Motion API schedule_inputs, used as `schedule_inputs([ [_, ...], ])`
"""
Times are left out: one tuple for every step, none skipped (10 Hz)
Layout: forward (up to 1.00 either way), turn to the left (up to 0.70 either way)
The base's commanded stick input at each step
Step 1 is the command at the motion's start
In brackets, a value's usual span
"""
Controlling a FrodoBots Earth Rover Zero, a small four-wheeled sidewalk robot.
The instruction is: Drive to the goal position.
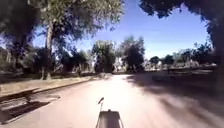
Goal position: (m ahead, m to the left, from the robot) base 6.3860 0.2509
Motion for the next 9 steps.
schedule_inputs([
  [1.0, 0.22],
  [1.0, 0.0],
  [1.0, 0.0],
  [1.0, 0.0],
  [1.0, 0.0],
  [1.0, 0.0],
  [1.0, 0.0],
  [1.0, 0.0],
  [1.0, 0.0],
])
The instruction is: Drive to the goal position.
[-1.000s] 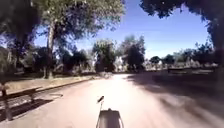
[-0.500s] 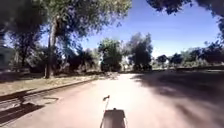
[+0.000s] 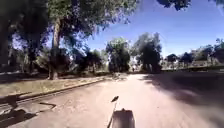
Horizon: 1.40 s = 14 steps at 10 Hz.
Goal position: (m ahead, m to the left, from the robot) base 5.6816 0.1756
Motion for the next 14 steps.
schedule_inputs([
  [1.0, 0.0],
  [1.0, 0.0],
  [1.0, 0.0],
  [1.0, 0.0],
  [1.0, 0.0],
  [1.0, 0.0],
  [1.0, 0.0],
  [1.0, 0.0],
  [1.0, 0.0],
  [1.0, 0.0],
  [1.0, 0.0],
  [1.0, 0.0],
  [1.0, 0.0],
  [1.0, 0.0],
])
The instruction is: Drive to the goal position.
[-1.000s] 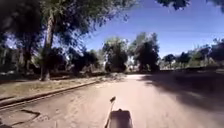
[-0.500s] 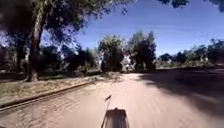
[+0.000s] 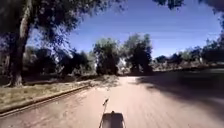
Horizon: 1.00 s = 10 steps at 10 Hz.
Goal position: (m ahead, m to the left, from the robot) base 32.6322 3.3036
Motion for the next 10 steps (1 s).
schedule_inputs([
  [1.0, 0.0],
  [1.0, 0.0],
  [1.0, 0.0],
  [1.0, 0.0],
  [1.0, -0.02],
  [1.0, -0.11],
  [1.0, -0.38],
  [1.0, -0.09],
  [1.0, 0.0],
  [1.0, 0.0],
])
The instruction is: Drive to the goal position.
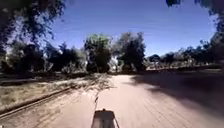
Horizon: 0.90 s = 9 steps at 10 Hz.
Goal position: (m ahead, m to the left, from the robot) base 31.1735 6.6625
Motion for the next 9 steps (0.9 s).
schedule_inputs([
  [1.0, 0.0],
  [1.0, 0.0],
  [1.0, 0.0],
  [1.0, 0.0],
  [1.0, 0.0],
  [1.0, 0.0],
  [1.0, 0.0],
  [1.0, 0.0],
  [1.0, 0.0],
])
